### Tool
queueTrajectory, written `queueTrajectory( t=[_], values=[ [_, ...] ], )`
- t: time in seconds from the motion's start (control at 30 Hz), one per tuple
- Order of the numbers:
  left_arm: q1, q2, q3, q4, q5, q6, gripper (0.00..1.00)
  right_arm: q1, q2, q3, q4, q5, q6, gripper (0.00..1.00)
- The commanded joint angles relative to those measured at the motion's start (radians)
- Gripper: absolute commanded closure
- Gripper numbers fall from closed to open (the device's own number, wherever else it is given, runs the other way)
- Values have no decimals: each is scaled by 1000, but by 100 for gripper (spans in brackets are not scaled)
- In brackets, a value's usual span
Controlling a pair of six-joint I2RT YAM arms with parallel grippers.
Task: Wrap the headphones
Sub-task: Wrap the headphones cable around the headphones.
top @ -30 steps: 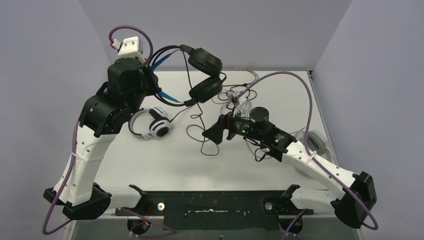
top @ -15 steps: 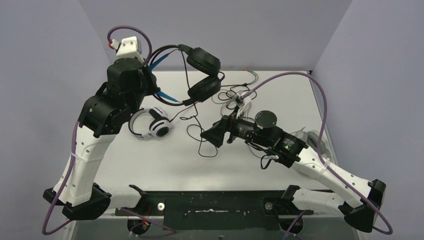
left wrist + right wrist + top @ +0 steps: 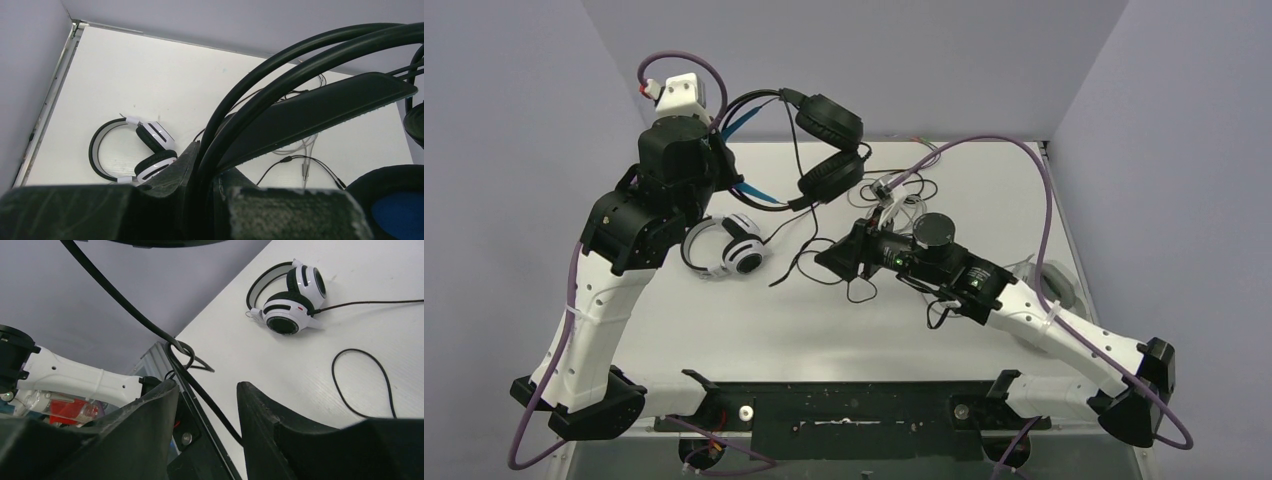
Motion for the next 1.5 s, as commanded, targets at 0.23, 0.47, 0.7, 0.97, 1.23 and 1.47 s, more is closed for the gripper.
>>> queueTrajectory(
  t=[0.23,0.47,0.7,0.97,1.23,1.47],
  values=[
    [77,41,120,141,52,-71,100,8,38,-42,161,13,35,100],
    [242,251,478,118,463,-190,100,5,46,-296,274,36,101,100],
    [356,278,573,199,679,-294,100,-84,40,-460,316,40,118,100],
    [402,222,555,200,818,-285,100,-181,58,-529,346,-18,93,100],
    [407,167,521,144,889,-165,100,-273,-1,-555,267,-9,34,100],
    [395,-1,223,235,1161,-17,100,-536,42,-444,177,-152,-98,100]
  ],
)
